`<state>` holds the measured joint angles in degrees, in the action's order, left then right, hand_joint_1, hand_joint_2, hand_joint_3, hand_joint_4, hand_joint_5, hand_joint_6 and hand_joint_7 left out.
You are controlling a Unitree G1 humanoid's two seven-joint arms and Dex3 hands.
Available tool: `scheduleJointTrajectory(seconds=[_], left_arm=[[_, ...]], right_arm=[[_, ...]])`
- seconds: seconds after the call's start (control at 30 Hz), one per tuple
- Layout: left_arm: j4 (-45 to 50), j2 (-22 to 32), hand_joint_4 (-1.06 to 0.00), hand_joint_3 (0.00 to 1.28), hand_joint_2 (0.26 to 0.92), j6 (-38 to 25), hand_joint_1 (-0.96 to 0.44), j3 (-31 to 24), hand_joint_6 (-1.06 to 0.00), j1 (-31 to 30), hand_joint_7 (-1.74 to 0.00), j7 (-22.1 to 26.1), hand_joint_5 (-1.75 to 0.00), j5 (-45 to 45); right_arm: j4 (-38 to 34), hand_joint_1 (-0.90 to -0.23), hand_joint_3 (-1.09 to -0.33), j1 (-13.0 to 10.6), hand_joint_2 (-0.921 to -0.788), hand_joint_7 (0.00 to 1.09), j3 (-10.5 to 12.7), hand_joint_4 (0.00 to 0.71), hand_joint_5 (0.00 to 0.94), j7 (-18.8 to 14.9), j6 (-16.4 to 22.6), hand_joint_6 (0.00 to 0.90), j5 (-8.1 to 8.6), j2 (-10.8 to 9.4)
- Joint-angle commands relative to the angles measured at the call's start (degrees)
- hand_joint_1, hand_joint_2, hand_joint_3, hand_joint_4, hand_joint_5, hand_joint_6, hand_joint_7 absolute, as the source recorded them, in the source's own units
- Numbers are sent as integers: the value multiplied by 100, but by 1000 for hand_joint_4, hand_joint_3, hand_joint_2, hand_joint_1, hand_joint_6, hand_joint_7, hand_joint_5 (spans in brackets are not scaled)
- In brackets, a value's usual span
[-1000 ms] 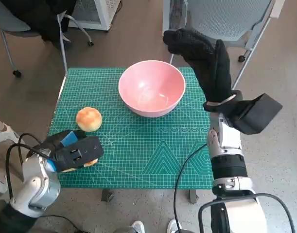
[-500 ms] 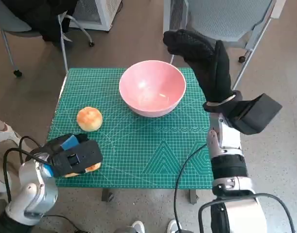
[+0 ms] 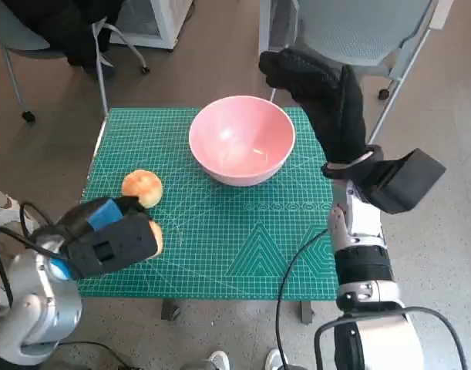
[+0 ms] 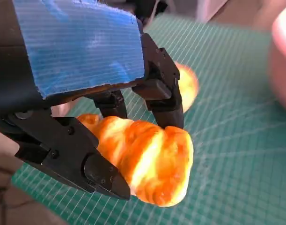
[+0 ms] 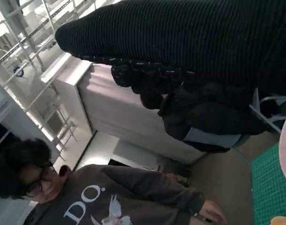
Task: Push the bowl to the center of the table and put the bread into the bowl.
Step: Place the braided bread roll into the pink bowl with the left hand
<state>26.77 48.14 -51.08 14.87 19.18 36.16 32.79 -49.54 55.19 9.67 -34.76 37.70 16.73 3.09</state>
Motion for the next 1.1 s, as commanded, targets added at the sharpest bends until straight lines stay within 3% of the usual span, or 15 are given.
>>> scheduleJointTrajectory(seconds=[0.03, 0.53, 0.87, 1.1], left_arm=[[365, 134, -764, 72, 879, -41, 1, -214, -726, 388, -998, 149, -1154, 89], [525, 83, -782, 61, 872, 71, 2, -228, -773, 1697, -909, 248, -1172, 332], [27, -384, -776, 64, 875, 211, 2, 229, -760, 2757, -920, 223, -1179, 622], [-690, -843, -757, 63, 877, 723, 2, 456, -776, 3259, -890, 95, -1210, 610]], right_arm=[[-70, -682, -893, -106, -921, 458, -3, 167, 1, 12, -9, -1, -13, -44], [-72, -682, -891, -150, -921, 456, 1, 166, 0, -14, 12, -1, -3, -47], [-40, -682, -893, -197, -921, 455, 8, 165, 0, -33, 3, -1, 12, -41], [74, -681, -895, -296, -921, 453, 7, 164, 0, -45, -2, -1, 31, -42]])
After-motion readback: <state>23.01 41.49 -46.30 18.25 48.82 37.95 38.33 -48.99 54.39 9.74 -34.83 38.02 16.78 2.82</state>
